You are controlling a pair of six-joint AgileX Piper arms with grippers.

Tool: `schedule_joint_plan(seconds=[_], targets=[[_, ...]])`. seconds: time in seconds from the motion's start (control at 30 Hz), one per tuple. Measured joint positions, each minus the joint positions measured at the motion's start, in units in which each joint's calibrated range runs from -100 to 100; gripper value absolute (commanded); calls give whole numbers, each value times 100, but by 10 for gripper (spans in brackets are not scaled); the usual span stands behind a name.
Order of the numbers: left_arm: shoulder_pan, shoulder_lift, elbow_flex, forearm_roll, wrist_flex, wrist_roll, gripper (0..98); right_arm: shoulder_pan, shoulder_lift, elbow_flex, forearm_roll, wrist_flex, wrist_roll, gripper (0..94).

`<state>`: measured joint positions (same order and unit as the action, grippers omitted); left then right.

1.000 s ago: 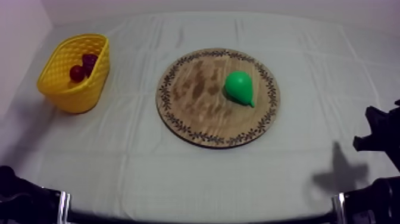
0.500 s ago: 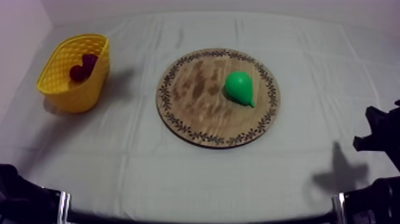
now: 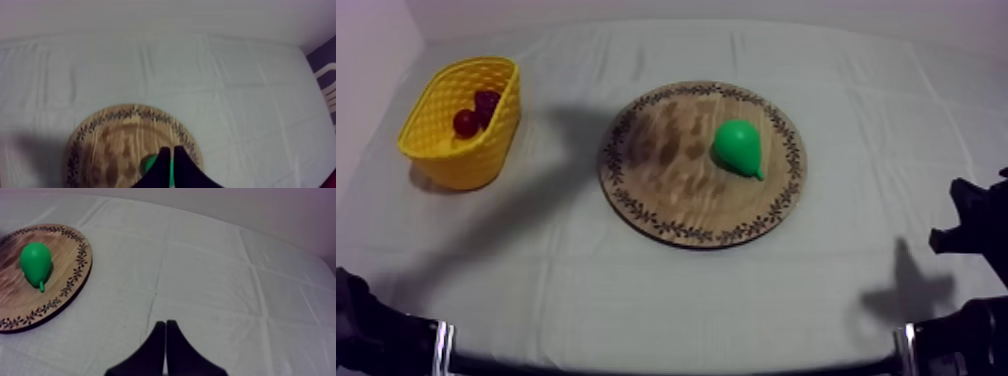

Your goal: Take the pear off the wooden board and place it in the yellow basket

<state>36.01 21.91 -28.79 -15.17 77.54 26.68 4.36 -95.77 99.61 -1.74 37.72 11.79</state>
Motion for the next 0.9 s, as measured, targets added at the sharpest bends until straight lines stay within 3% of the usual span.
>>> schedule_joint_plan(seconds=[0.33, 0.43, 0.53, 0.73, 0.9], targets=[[95, 1081, -317, 50, 122, 63, 21, 0, 0, 0, 0, 1, 0, 5], [95, 1269, -402, 33, 79, 77, 176, 0, 0, 0, 0, 1, 0, 5], [95, 1383, -457, 10, 111, 156, 391, 0, 0, 0, 0, 1, 0, 5], [56, 1458, -437, 178, 243, 145, 785, 0, 0, 0, 0, 1, 0, 5], [39, 1480, -459, 389, 504, 155, 927, 0, 0, 0, 0, 1, 0, 5]])
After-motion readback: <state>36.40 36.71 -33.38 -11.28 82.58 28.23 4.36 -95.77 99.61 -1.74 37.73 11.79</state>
